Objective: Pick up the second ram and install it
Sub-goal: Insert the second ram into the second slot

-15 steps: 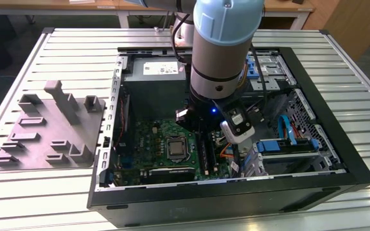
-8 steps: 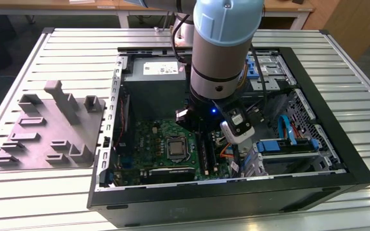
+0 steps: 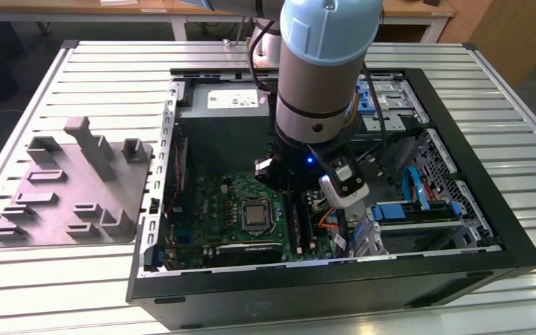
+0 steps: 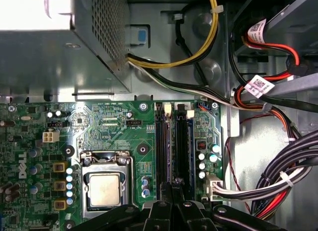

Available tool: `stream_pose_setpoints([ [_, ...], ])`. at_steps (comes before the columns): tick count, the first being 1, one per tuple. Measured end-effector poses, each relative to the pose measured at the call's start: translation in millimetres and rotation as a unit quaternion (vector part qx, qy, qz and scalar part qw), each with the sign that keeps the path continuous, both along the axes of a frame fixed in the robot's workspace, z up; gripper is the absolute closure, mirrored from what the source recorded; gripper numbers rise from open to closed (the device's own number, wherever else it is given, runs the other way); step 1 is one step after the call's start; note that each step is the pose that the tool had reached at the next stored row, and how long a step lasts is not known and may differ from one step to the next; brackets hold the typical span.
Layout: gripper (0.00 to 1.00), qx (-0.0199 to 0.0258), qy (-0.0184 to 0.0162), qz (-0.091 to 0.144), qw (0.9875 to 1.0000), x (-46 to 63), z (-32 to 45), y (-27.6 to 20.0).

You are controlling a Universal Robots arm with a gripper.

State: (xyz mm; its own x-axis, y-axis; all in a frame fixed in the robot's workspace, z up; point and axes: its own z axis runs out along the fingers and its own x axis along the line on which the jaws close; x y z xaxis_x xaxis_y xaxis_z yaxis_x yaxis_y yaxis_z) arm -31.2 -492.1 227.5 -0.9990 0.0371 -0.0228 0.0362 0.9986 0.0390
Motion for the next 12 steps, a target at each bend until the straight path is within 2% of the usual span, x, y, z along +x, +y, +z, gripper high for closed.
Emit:
stream_pose_setpoints([
  [12, 0.89, -0.0006, -0.0008, 0.004, 1.0, 0.0, 2.3, 0.0],
])
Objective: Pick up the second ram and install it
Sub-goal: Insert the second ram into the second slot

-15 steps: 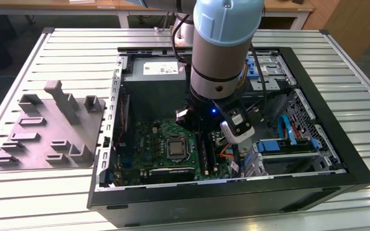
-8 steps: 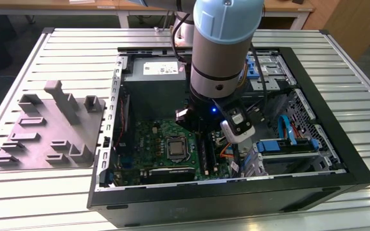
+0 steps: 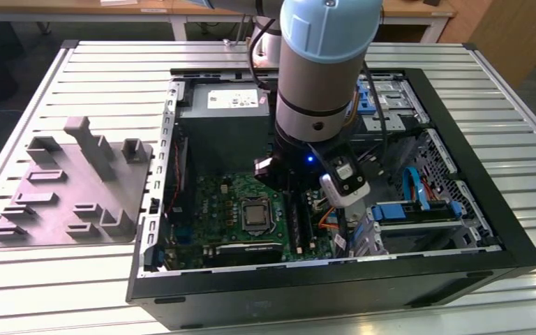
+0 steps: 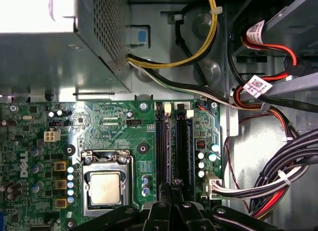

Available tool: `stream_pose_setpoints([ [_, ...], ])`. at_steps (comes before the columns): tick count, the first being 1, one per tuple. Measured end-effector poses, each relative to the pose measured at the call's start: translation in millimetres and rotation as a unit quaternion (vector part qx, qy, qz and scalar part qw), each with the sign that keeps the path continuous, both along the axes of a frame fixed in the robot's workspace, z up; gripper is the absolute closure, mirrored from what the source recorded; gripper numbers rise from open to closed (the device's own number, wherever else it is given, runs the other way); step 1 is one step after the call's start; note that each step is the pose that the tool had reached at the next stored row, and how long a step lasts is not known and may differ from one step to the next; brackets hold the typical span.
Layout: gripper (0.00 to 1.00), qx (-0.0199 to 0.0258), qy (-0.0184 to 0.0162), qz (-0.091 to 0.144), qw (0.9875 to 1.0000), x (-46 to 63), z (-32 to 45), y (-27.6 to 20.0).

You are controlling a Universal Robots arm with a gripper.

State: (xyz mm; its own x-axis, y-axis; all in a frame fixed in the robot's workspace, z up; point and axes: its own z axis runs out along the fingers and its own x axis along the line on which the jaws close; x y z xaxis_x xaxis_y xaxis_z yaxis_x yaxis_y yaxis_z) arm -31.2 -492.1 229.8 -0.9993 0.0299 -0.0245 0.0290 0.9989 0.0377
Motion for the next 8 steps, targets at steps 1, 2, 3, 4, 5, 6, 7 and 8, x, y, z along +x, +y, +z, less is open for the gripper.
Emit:
stream_pose_setpoints([
  [1, 0.89, 0.0, -0.0005, 0.004, 1.0, 0.0, 0.0, 0.0],
  [2, 0.89, 0.0, -0.0009, 0.008, 1.0, 0.0, 0.0, 0.0],
  [3, 0.89, 0.0, -0.0012, 0.011, 0.9999, 0.0, 0.0, 0.0],
  [4, 0.89, 0.0, -0.0012, 0.011, 0.9999, 0.0, 0.0, 0.0],
  [5, 0.89, 0.0, -0.0012, 0.011, 0.9999, 0.0, 0.0, 0.0],
  [6, 0.89, 0.0, -0.0012, 0.011, 0.9999, 0.0, 0.0, 0.0],
  [7, 0.89, 0.0, -0.0012, 0.009, 1.0, 0.0, 0.0, 0.0],
  [8, 0.89, -0.0001, -0.0012, 0.006, 1.0, 0.0, 0.0, 0.0],
])
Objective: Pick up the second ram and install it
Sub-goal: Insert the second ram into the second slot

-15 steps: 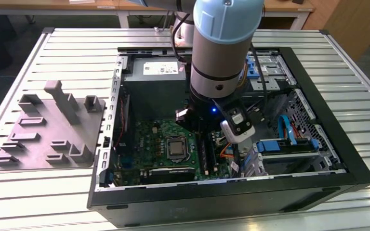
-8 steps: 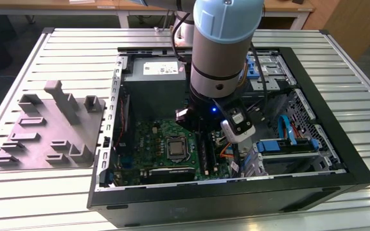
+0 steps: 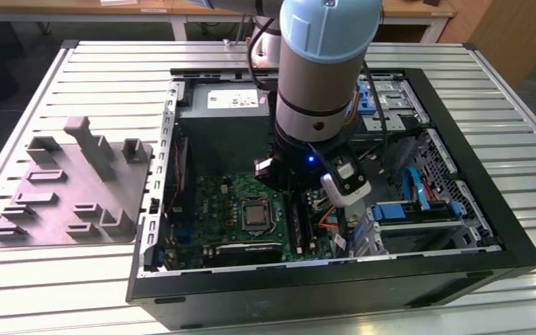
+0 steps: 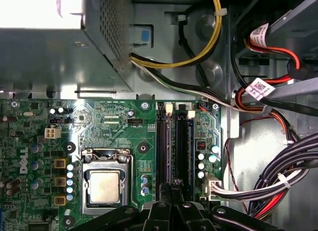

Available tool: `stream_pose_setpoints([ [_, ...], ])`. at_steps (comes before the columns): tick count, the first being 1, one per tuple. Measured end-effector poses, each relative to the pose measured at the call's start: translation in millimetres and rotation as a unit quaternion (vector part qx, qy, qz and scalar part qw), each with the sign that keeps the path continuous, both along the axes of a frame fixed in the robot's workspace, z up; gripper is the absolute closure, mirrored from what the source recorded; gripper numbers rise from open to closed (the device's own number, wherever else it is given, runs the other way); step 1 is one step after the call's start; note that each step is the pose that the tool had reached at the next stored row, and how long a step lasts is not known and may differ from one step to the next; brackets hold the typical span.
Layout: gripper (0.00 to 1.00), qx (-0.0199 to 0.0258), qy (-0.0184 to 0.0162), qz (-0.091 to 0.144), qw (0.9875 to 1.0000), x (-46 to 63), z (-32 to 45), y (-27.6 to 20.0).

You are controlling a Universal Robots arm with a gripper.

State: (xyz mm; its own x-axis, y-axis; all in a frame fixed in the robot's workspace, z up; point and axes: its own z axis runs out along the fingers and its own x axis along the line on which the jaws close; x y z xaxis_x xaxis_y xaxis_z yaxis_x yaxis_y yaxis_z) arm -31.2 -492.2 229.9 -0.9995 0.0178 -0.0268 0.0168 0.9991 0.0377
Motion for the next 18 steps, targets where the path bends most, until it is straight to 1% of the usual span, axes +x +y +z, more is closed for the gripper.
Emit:
stream_pose_setpoints([
  [2, 0.89, 0.0, 0.0, -0.003, 1.0, 0.0, 0.0, 0.0],
  [14, 0.89, 0.0001, 0.0, -0.003, 1.0, 0.6, -0.1, 0.9],
  [18, 0.89, 0.0008, -0.0003, -0.001, 1.0, 0.6, -0.3, 0.9],
])
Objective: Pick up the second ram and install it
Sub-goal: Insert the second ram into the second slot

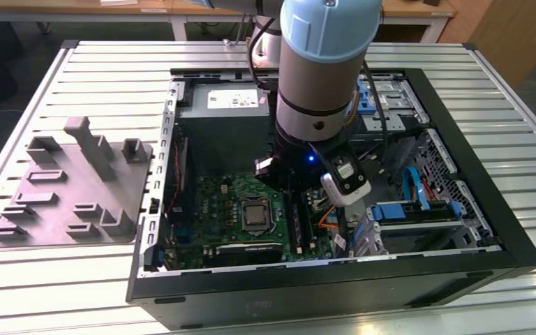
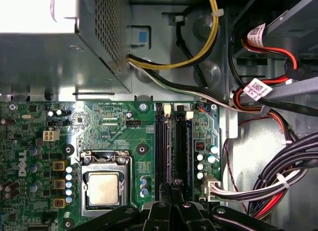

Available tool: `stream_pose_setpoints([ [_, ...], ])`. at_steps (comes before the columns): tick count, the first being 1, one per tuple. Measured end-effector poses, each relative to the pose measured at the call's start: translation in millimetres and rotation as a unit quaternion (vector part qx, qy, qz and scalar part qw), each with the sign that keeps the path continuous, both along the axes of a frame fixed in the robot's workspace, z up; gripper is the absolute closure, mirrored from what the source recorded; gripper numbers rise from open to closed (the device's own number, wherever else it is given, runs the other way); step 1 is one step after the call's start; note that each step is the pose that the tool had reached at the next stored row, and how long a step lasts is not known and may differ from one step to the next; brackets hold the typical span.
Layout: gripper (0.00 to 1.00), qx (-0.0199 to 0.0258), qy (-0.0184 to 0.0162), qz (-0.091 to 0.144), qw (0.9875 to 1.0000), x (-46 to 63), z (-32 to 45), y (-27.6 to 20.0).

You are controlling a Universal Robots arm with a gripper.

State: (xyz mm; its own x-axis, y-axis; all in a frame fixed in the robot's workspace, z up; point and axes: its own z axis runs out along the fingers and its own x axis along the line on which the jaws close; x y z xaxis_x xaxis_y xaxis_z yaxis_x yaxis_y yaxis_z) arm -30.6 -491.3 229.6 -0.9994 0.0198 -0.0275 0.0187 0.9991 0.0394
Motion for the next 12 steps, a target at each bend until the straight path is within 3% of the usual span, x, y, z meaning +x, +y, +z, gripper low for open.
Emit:
stream_pose_setpoints([
  [12, 0.89, 0.0, -0.0001, 0.0, 1.0, 0.0, -2.5, 0.0],
])
